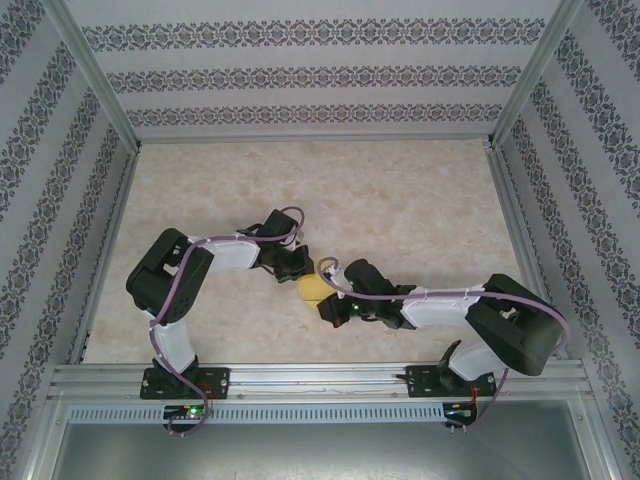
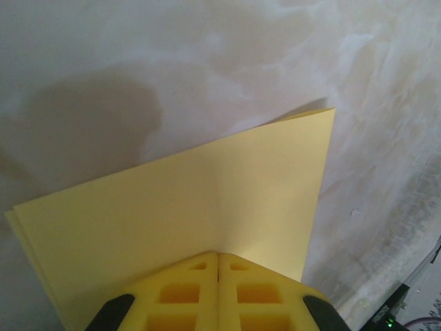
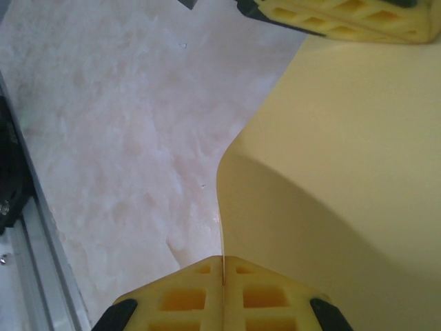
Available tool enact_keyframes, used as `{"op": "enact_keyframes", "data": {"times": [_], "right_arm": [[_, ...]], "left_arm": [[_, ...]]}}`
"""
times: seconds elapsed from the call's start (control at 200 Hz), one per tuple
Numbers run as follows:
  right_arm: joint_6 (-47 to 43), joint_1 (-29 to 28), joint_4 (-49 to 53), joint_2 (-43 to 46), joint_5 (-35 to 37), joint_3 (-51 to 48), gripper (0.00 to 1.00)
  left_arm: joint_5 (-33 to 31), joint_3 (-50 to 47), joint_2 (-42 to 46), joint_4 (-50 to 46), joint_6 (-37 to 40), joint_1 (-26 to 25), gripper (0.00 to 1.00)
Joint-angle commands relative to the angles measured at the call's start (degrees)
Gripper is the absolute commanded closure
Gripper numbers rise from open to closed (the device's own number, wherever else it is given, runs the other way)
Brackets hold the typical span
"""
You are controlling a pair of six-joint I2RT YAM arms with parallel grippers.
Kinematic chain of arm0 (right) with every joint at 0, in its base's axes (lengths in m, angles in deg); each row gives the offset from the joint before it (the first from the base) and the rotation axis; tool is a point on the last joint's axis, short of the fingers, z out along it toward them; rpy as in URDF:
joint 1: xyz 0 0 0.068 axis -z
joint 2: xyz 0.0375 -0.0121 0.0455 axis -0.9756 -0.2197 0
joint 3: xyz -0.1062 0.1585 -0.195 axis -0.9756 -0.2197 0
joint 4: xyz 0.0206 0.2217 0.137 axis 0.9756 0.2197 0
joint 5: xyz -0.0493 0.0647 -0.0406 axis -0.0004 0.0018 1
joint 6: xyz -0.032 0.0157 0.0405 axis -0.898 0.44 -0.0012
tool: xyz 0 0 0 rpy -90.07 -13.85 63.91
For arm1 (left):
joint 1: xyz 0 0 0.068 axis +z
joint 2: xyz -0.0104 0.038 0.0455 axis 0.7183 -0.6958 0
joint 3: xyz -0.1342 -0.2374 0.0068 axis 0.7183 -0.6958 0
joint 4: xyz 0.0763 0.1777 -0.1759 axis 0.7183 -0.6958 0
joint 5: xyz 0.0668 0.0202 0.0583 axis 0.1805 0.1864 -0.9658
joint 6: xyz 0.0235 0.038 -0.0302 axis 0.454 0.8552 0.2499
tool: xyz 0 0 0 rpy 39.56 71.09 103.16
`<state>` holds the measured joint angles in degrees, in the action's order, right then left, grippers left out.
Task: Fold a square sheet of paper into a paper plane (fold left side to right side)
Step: Third fold the triangle at the center of the table.
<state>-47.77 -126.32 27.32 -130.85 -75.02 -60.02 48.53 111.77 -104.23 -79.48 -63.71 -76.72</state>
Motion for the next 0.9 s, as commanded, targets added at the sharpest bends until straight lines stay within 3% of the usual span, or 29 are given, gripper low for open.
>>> {"op": "enact_keyframes", "data": {"times": [0.0,0.51,0.894], "right_arm": [[3.1,1.3,-2.9,-1.3,-4.1,-0.9,1.00],[6.3,6.9,1.1,-0.9,-1.8,-0.1,1.00],[5.9,7.6,4.1,-2.2,0.3,1.2,1.00]], "left_arm": [[-1.2,0.8,-2.3,-2.8,4.1,-0.9,0.97],[-4.5,0.6,-3.6,-5.9,7.4,-2.9,1.00],[-5.1,0.5,-3.7,-5.8,6.8,-3.2,1.00]]}}
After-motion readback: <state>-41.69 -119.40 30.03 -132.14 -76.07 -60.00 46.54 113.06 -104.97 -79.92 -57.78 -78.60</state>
